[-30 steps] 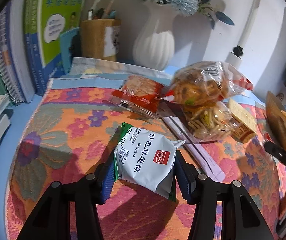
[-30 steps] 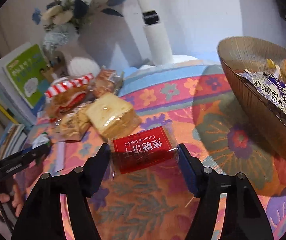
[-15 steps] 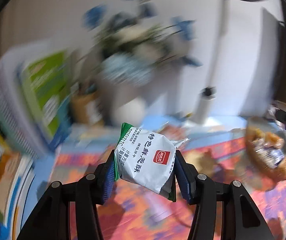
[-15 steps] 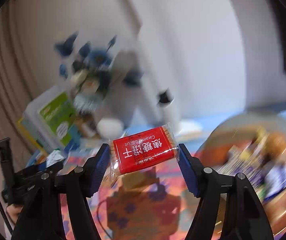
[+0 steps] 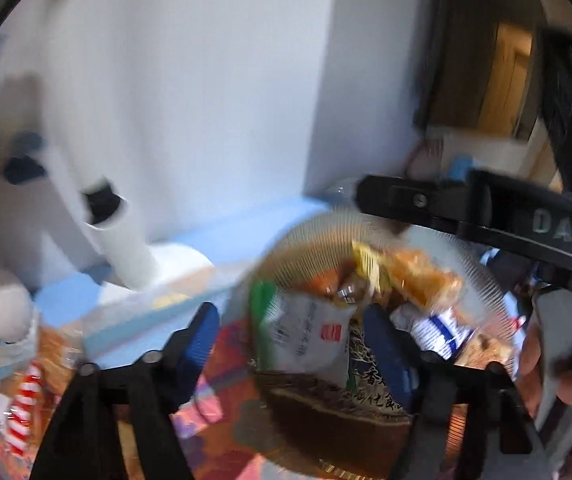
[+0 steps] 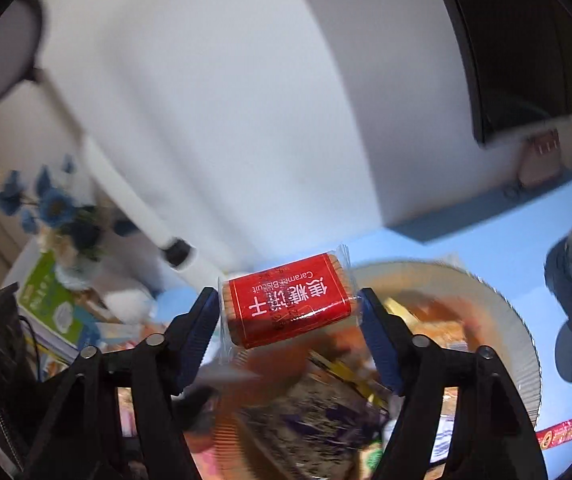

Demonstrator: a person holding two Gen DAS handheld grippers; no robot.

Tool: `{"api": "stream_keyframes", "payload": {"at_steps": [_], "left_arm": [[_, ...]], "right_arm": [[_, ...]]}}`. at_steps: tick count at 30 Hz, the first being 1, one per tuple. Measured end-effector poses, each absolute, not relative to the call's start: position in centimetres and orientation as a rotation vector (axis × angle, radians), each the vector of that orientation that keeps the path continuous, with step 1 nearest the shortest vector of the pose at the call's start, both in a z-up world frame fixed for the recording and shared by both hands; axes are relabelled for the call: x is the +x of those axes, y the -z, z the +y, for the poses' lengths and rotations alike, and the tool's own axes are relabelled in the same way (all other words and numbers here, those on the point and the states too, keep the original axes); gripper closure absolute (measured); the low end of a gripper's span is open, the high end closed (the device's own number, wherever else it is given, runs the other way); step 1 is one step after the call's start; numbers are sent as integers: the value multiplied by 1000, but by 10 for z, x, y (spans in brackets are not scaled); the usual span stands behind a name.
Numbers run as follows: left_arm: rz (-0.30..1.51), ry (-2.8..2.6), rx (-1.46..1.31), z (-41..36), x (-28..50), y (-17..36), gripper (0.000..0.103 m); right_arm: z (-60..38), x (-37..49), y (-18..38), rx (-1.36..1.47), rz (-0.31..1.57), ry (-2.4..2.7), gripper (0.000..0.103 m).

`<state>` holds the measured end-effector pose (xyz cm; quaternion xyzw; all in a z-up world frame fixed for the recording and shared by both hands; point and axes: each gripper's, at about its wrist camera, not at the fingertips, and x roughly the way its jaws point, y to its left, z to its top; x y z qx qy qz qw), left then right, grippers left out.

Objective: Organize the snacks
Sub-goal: 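Carry both packs over the amber bowl and open both tools to drop them, then move both open tools back to the snack pile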

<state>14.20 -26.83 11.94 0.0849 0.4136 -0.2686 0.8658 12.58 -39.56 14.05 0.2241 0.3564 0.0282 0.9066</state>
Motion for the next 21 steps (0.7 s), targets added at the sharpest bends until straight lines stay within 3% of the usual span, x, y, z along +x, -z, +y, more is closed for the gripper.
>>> {"api": "stream_keyframes", "payload": {"at_steps": [3, 6, 21], "left_arm": [[900, 584, 197, -276, 143, -111, 27], [877, 563, 188, -265, 141, -115, 18], [810, 359, 170, -140, 123, -149, 14]], "right_arm": [[-406, 122, -132, 492, 750, -37, 20], [-406, 117, -133, 521, 740, -51, 19], [-283, 101, -187, 452, 641, -235, 9]]}}
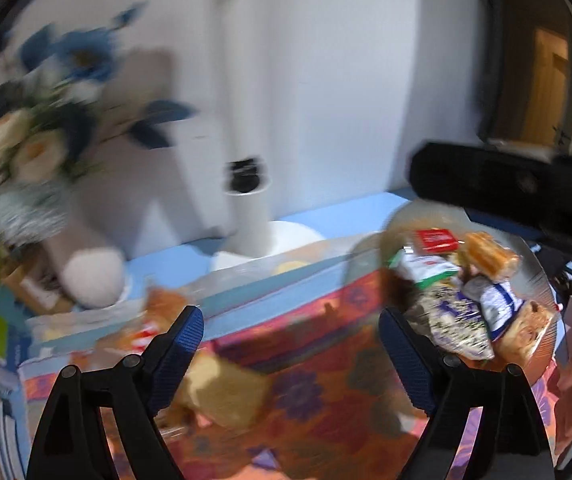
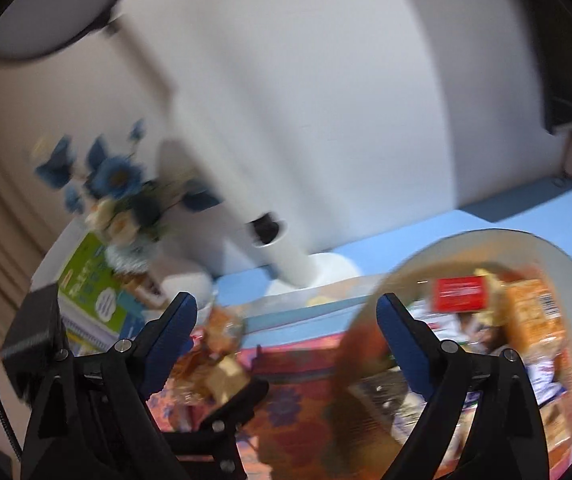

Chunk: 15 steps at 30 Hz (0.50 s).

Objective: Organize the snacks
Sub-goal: 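Move both open tools back to the snack pile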

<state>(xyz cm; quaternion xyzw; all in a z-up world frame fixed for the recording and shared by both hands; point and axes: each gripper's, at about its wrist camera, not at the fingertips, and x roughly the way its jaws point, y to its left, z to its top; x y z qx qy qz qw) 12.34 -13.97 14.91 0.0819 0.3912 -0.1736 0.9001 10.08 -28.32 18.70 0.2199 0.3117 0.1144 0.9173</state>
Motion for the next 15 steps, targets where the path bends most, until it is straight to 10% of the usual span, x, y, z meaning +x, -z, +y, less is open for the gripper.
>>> {"api": "stream_keyframes", "payload": {"at_steps": [15], "left_arm": [[819, 13, 7, 68, 148, -130, 12]], "right_arm": [[-153, 114, -115, 234, 736, -364, 6]]}}
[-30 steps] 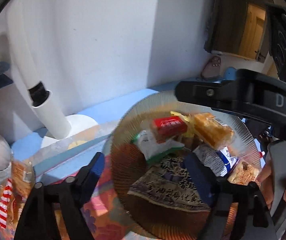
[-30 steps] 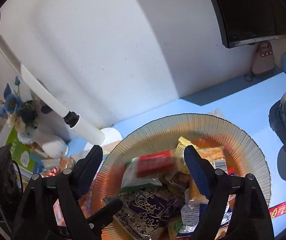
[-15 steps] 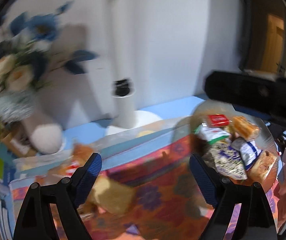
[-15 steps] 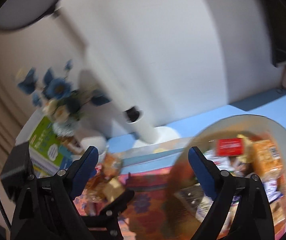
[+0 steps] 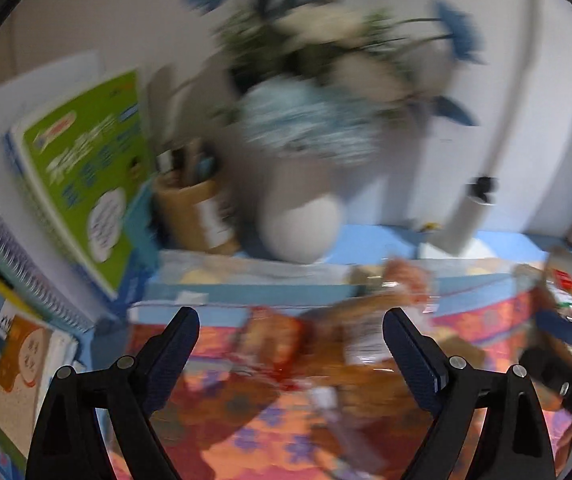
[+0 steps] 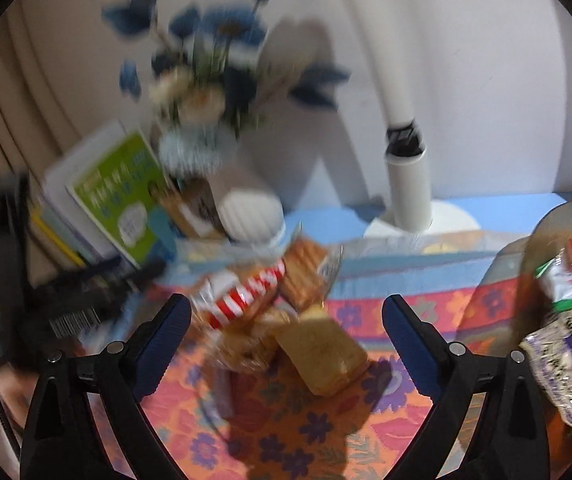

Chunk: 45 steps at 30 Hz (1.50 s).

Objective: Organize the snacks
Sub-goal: 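Move both open tools back to the snack pile, then grasp the orange-labelled bun packet with the left tool while the right tool grasps the sliced bread loaf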

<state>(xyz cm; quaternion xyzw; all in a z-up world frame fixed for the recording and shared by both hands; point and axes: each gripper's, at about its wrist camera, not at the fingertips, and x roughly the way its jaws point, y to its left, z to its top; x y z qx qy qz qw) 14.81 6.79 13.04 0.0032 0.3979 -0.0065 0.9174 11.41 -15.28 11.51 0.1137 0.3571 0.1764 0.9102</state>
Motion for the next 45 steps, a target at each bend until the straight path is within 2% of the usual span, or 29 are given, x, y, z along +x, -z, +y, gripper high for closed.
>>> {"api": "stream_keyframes", "payload": {"at_steps": [6, 11, 12, 13, 14, 17, 45], "left_arm": [[927, -8, -10, 103, 179, -80, 12], [1009, 58, -53, 105, 199, -33, 11], [1010, 113, -79, 105, 200, -20, 9], [1007, 138, -98, 106, 200, -10, 1], [952, 140, -71, 104, 195, -5, 0], [957, 86, 61, 83, 195, -4, 0], [966, 79, 33, 82, 200, -3, 0]], "right_arm": [[-136, 135, -55, 93, 881, -326, 6], [-140, 147, -29, 63, 906, -296, 6], [-140, 151, -25, 49, 916, -278, 0], [-139, 154, -18, 20, 915, -260, 0], [-134, 152, -16, -26, 882, -247, 0], [-121, 150, -13, -131, 888, -200, 0], [-127, 151, -13, -111, 896, -212, 0]]}}
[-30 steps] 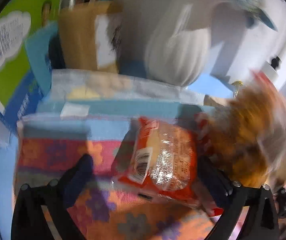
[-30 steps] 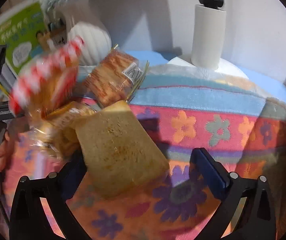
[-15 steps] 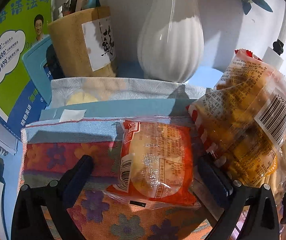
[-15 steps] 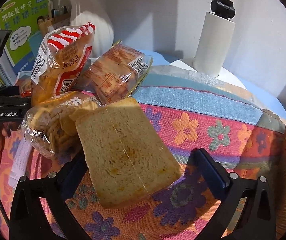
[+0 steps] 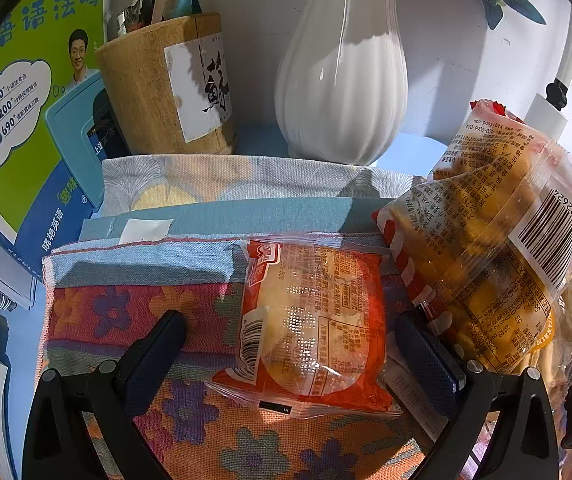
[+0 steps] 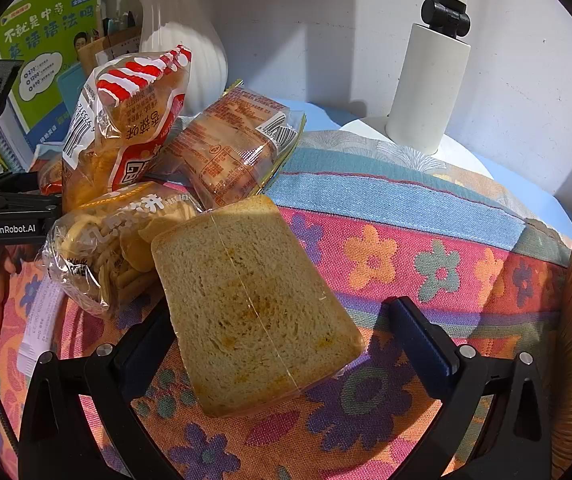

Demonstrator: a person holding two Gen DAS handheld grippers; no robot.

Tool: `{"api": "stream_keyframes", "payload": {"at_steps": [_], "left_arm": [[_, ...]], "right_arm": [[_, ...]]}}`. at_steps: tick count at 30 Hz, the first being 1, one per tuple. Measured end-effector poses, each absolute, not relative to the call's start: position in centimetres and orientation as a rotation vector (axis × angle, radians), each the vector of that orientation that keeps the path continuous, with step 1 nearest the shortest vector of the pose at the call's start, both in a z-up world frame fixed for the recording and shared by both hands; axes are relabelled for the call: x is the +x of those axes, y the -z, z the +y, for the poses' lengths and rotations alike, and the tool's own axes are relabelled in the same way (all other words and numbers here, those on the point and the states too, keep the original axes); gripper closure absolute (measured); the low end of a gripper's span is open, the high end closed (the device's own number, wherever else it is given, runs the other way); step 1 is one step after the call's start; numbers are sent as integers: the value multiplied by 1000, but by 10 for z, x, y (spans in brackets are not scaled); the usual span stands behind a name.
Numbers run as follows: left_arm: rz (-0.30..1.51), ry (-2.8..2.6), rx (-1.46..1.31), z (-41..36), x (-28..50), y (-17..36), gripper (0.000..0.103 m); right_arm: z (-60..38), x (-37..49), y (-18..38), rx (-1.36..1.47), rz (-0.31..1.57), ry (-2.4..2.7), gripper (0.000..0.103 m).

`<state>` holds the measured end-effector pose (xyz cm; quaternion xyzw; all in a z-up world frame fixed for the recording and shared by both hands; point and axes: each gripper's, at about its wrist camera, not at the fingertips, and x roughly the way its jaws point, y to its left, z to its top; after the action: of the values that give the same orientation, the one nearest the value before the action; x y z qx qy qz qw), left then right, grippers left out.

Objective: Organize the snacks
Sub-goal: 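Grasp the orange-labelled bun packet with the left tool while the right tool grasps the sliced bread loaf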

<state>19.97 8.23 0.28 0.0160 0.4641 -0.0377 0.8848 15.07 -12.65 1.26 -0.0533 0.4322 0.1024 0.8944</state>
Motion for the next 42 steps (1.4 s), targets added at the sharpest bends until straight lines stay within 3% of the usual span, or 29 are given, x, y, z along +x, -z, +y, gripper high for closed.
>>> {"api": "stream_keyframes", "payload": {"at_steps": [30, 31, 34, 35, 37, 39, 42], "left_arm": [[968, 78, 34, 82, 199, -3, 0], [968, 79, 34, 83, 200, -3, 0], [965, 79, 39, 83, 200, -3, 0], [955, 90, 43, 82, 199, -4, 4], [918, 139, 36, 84, 192, -10, 39], [909, 146, 44, 84, 192, -11, 40], [890, 123, 57, 85, 192, -13, 53]], "right_arm": [[-124, 155, -16, -107, 893, -214, 0], [-125, 154, -17, -105, 885, -211, 1], [-125, 145, -24, -100, 851, -230, 25], [-124, 142, -26, -96, 836, -245, 40], [-129, 141, -28, -55, 829, -283, 45], [-140, 139, -32, 21, 813, -335, 48], [-150, 136, -34, 91, 799, -362, 49]]}}
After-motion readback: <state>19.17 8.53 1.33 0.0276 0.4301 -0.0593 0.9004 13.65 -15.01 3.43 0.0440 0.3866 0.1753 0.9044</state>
